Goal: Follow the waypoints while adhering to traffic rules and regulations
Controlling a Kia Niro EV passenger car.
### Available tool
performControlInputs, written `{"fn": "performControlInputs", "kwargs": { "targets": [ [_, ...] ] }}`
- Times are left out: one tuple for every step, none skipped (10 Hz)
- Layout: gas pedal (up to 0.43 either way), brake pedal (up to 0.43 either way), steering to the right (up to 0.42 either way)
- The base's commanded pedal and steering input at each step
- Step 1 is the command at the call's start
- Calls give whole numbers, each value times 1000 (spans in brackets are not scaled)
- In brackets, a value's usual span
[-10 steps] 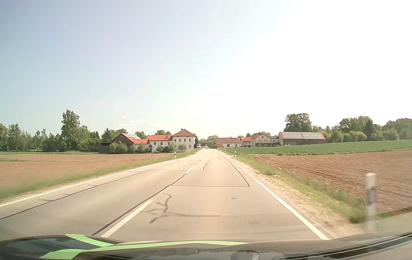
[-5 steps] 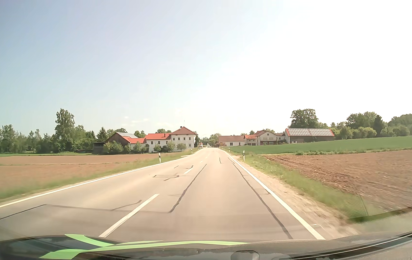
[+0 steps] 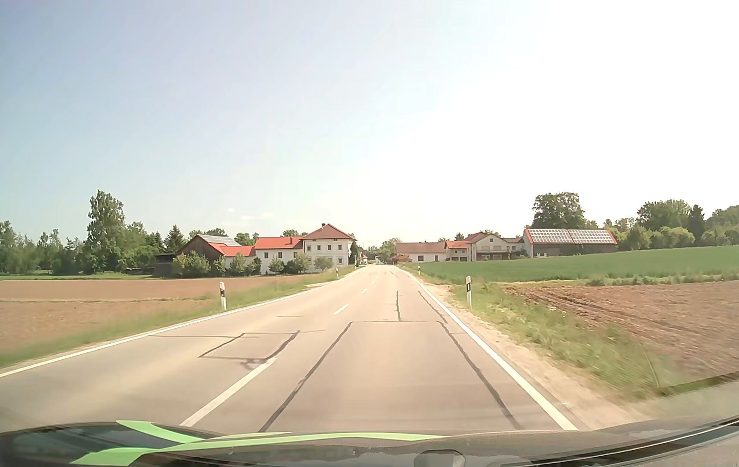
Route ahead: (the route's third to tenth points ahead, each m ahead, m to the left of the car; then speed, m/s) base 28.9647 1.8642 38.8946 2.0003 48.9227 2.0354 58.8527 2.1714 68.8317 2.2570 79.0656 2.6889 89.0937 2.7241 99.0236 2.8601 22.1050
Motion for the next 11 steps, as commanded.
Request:
{"fn": "performControlInputs", "kwargs": {
  "targets": [
    [0, 0, -7],
    [0, 0, -6],
    [0, 0, -5],
    [0, 0, -4],
    [0, 0, -4],
    [0, 0, -3],
    [0, 0, -3],
    [0, 0, -3],
    [0, 0, -3],
    [28, 0, -4],
    [67, 0, -3]
  ]
}}
